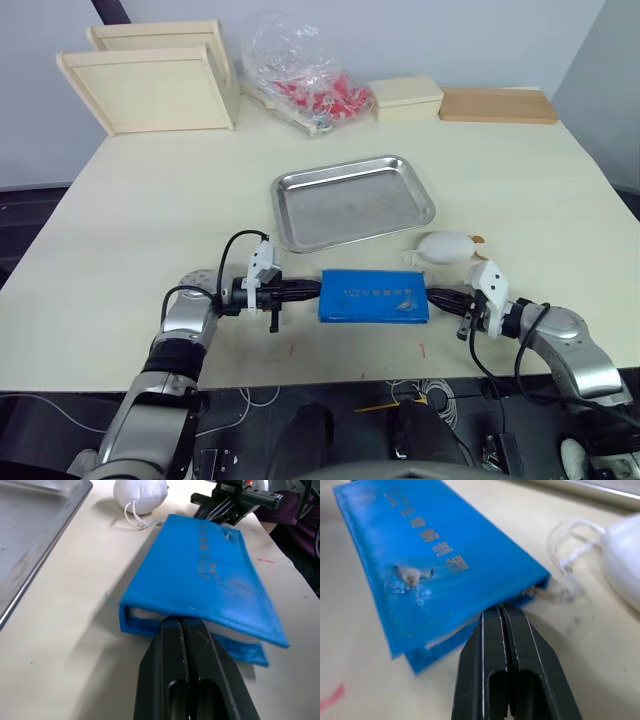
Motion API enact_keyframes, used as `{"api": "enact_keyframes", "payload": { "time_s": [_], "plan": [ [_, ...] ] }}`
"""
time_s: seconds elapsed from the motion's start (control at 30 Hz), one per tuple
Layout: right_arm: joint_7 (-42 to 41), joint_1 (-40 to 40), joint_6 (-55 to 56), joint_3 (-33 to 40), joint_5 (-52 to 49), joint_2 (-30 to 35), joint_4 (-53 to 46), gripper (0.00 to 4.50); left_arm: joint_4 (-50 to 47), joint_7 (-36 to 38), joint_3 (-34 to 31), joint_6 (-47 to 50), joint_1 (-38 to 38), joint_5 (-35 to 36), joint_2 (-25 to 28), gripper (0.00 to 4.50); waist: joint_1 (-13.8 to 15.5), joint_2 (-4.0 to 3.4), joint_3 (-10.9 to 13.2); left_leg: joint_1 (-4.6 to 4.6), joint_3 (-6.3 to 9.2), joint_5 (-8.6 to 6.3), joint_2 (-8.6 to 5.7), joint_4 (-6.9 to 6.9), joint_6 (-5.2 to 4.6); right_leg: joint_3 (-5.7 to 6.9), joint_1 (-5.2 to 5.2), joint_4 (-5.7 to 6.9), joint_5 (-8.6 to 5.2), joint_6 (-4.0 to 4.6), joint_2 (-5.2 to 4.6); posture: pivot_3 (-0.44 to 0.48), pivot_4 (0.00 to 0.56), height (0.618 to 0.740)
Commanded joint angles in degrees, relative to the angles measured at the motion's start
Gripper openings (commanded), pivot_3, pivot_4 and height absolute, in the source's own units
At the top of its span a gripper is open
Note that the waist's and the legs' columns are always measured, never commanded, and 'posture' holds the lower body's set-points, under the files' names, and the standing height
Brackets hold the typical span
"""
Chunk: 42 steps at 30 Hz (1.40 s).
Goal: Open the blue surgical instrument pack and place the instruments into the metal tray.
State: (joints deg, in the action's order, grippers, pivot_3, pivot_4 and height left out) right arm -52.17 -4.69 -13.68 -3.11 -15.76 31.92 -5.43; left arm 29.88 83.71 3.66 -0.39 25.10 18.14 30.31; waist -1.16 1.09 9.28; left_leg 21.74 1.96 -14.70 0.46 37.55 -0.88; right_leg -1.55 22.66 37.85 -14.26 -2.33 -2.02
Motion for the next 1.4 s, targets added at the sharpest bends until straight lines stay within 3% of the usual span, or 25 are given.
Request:
{"api": "enact_keyframes", "payload": {
  "time_s": [0.03, 0.27, 0.3, 0.33, 0.4, 0.5, 0.63, 0.77, 1.13, 1.23, 1.27, 1.3, 1.33, 1.4],
  "plan": [
    [-1.57, 1.58, 3.77, 3.74, -1.13, 2.15, -0.15, 0.0, 0.09, -0.84, -1.66, 0.75, -1.9, -0.22, 2.19, 0.02, 0.01, 0.0, 0.0, 0.0, 0.0, 0.0, 0.01, 0.0, 0.0, 0.0, 0.01, 0.0, 0.0, 0.0, 0.01, 0.0, 0.15, 0.74],
    [-6.12, 4.08, 7.32, 7.76, -4.38, 5.37, -1.3, 0.0, -8.28, 2.15, -2.84, 6.36, -5.54, 3.85, 5.49, 0.02, -0.03, 0.01, 0.0, 0.01, -0.03, 0.0, 0.08, -0.01, 0.0, -0.03, 0.03, 0.0, 0.0, 0.0, 0.0, 0.0, 0.15, 0.74],
    [-7.1, 4.32, 7.9, 8.17, -5.27, 5.59, -2.01, 0.52, -9.7, 2.74, -2.93, 7.13, -6.24, 4.51, 6.18, 0.0, -0.08, 0.0, 0.01, 0.02, -0.04, 0.0, 0.09, -0.01, 0.0, -0.04, 0.05, 0.0, 0.0, 0.0, 0.0, 0.0, 0.15, 0.74],
    [-8.19, 4.69, 9.12, 8.19, -5.66, 5.93, -2.94, 0.7, -11.3, 3.17, -3.21, 8.06, -6.9, 5.28, 6.9, 0.0, -0.07, 0.01, 0.01, 0.03, -0.06, 0.0, 0.12, -0.02, 0.0, -0.05, 0.06, 0.0, 0.0, 0.0, 0.0, 0.0, 0.15, 0.74],
    [-10.56, 5.54, 12.56, 7.25, -5.04, 6.82, -4.98, 1.5, -14.49, 4.48, -3.61, 9.9, -7.91, 6.68, 8.72, 0.0, 0.27, 0.04, 0.06, 0.05, -0.05, 0.0, 0.13, -0.05, 0.0, -0.05, 0.07, -0.02, 0.0, 0.0, -0.01, 0.0, 0.15, 0.74],
    [-12.19, 5.9, 16.55, 5.92, -3.95, 7.03, -6.33, 2.8, -17.1, 5.66, -3.87, 10.54, -8.57, 7.54, 10.45, 0.85, 0.49, 0.04, 0.07, 0.12, 0.02, 0.0, 0.15, -0.06, 0.0, 0.02, 0.08, -0.12, -0.02, -0.03, -0.03, 0.0, 0.15, 0.74],
    [-11.48, 3.02, 29.63, 2.19, 2.68, 4.67, -3.37, 4.48, -20.67, 8.73, -2.7, 9.55, -7.83, 8.7, 14.24, 2.56, 0.39, 0.06, 0.08, 0.11, -0.03, 0.0, 0.14, -0.06, 0.0, 0.0, 0.07, -0.14, -0.08, -0.13, -0.07, 0.0, 0.15, 0.74],
    [-12.97, 0.4, 40.7, -1.06, 6.75, 4.77, 2.5, 4.5, -25.31, 8.79, -0.65, 10.03, -7.21, 12.72, 18.21, 4.42, 0.38, 0.04, 0.11, 0.09, -0.07, 0.0, 0.14, -0.08, 0.01, -0.03, 0.08, -0.15, -0.02, -0.01, -0.07, 0.0, 0.15, 0.74],
    [-5.8, -9.48, 64.43, -5.79, 16.77, 2.68, 21.41, 4.5, -30.86, 8.18, 0.42, 13.16, -5.51, 15.54, 19.23, 4.42, 0.32, 0.05, 0.19, 0.09, -0.11, 0.0, 0.12, -0.08, 0.01, -0.05, 0.08, -0.14, -0.01, 0.02, -0.04, 0.0, 0.15, 0.74],
    [-3.71, -11.33, 66.94, -6.94, 18.1, 1.98, 25.07, 3.66, -31.26, 8.25, 0.41, 13.35, -5.72, 15.37, 18.96, 4.5, 0.25, 0.06, 0.19, 0.09, -0.1, 0.0, 0.12, -0.09, 0.01, -0.06, 0.08, -0.13, 0.0, 0.04, -0.03, 0.0, 0.15, 0.74],
    [-3.25, -11.67, 67.49, -7.24, 18.38, 1.95, 25.91, 2.8, -31.33, 8.31, 0.37, 13.43, -5.75, 15.37, 18.91, 4.5, 0.26, 0.06, 0.19, 0.08, -0.09, 0.0, 0.12, -0.09, 0.01, -0.05, 0.08, -0.12, 0.0, 0.05, -0.03, 0.0, 0.15, 0.74],
    [-2.89, -12.01, 67.94, -7.61, 18.59, 1.95, 26.76, 2.45, -31.29, 8.32, 0.31, 13.43, -5.71, 15.35, 18.85, 4.5, 0.26, 0.06, 0.19, 0.08, -0.09, 0.0, 0.12, -0.09, 0.01, -0.05, 0.08, -0.12, 0.0, 0.05, -0.03, 0.0, 0.15, 0.74],
    [-2.67, -12.31, 68.24, -7.93, 18.68, 1.99, 27.35, 2.45, -31.2, 8.25, 0.27, 13.36, -5.6, 15.24, 18.8, 4.5, 0.28, 0.06, 0.19, 0.08, -0.09, 0.0, 0.12, -0.09, 0.01, -0.05, 0.08, -0.12, 0.0, 0.05, -0.03, 0.0, 0.15, 0.74],
    [-2.55, -12.71, 68.69, -8.64, 18.4, 2.23, 28.08, 1.83, -30.88, 8.04, 0.16, 13.17, -5.31, 14.99, 18.63, 4.5, 0.28, 0.06, 0.19, 0.08, -0.11, 0.0, 0.12, -0.08, 0.01, -0.09, 0.08, -0.12, 0.0, 0.05, -0.05, 0.0, 0.15, 0.74]
  ]
}}
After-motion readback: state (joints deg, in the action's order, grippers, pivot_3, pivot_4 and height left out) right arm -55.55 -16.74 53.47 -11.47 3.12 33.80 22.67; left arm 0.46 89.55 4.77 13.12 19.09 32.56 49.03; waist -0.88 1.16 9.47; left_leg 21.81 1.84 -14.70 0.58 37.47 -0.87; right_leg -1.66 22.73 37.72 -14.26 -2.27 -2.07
